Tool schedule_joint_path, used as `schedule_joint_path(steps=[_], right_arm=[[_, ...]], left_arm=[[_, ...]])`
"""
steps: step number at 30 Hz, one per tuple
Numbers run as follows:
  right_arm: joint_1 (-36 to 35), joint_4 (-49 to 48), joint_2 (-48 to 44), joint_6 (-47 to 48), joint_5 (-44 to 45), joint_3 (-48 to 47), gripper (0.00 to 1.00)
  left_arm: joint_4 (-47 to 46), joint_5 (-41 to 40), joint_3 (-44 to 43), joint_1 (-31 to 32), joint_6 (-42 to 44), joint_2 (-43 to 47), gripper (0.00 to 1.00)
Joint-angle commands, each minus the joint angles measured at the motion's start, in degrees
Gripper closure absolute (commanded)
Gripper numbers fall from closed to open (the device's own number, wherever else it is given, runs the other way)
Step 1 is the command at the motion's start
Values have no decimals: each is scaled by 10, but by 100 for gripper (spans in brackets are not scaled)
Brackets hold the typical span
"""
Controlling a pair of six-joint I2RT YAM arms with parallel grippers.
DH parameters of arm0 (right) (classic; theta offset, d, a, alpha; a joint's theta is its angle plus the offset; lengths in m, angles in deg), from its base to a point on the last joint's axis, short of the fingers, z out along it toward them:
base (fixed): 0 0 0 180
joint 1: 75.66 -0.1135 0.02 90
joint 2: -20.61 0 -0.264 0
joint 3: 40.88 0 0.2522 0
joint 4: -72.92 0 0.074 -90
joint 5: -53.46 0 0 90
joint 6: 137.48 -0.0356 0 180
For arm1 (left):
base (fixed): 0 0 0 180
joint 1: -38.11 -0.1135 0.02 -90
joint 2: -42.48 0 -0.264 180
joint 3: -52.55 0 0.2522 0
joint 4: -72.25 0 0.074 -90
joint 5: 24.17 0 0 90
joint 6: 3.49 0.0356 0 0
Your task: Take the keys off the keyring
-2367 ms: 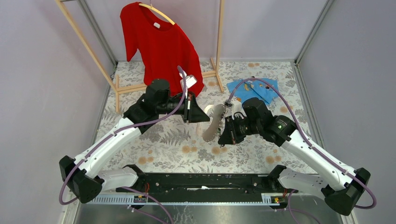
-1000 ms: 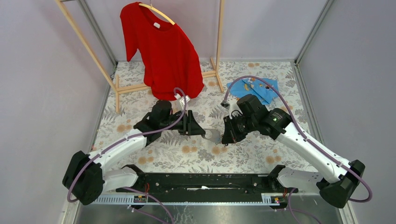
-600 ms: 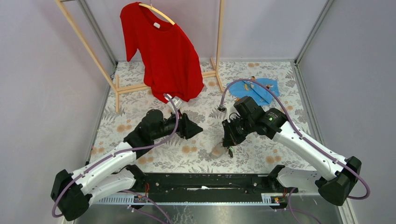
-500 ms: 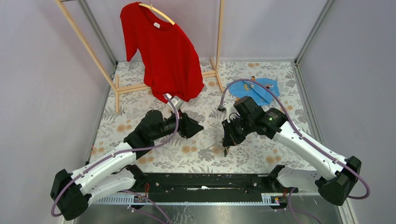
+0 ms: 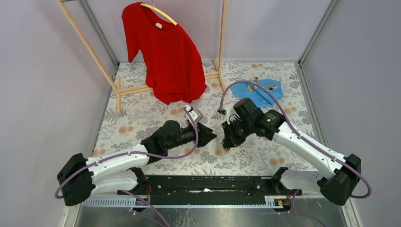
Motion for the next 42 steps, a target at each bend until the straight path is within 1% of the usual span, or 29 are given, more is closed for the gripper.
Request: schedule_joint_path(steps=[1, 3, 6, 9, 11, 14, 17, 21, 25, 30, 37, 42], right_arm=[[-7, -62, 25, -35, 0, -3, 100], [-7, -76, 37, -36, -1, -11, 100], [-7, -82, 55, -24, -7, -30, 100], [-8, -81, 71, -13, -17, -39, 100], [-11, -87, 77, -13, -17, -35, 100], [-14, -100, 73, -21, -22, -25, 100], [-20, -103, 67, -23, -27, -16, 100], [-30, -99, 56, -26, -24, 0, 100], [-36, -89, 47, -33, -9, 12, 100], [-40, -81, 40, -40, 3, 21, 100], [-45, -81, 37, -43, 8, 29, 100], [-49, -81, 37, -40, 11, 33, 100]], left_arm=[[-56, -46, 25, 4, 5, -5, 61], [-54, -64, 39, 3, 8, 8, 61], [-79, -75, 72, 4, 13, 30, 61], [-128, -68, 106, 3, 20, 43, 61], [-149, -45, 119, 4, 20, 43, 61], [-158, -14, 124, 5, 22, 32, 62], [-173, -15, 132, 10, 28, 22, 62], [-221, -4, 144, 15, 39, 5, 64], [-232, 1, 142, 27, 53, -15, 68], [-246, -16, 153, 51, 70, -25, 70], [-252, -34, 159, 80, 104, -41, 70], [-267, -45, 157, 87, 129, -60, 68]])
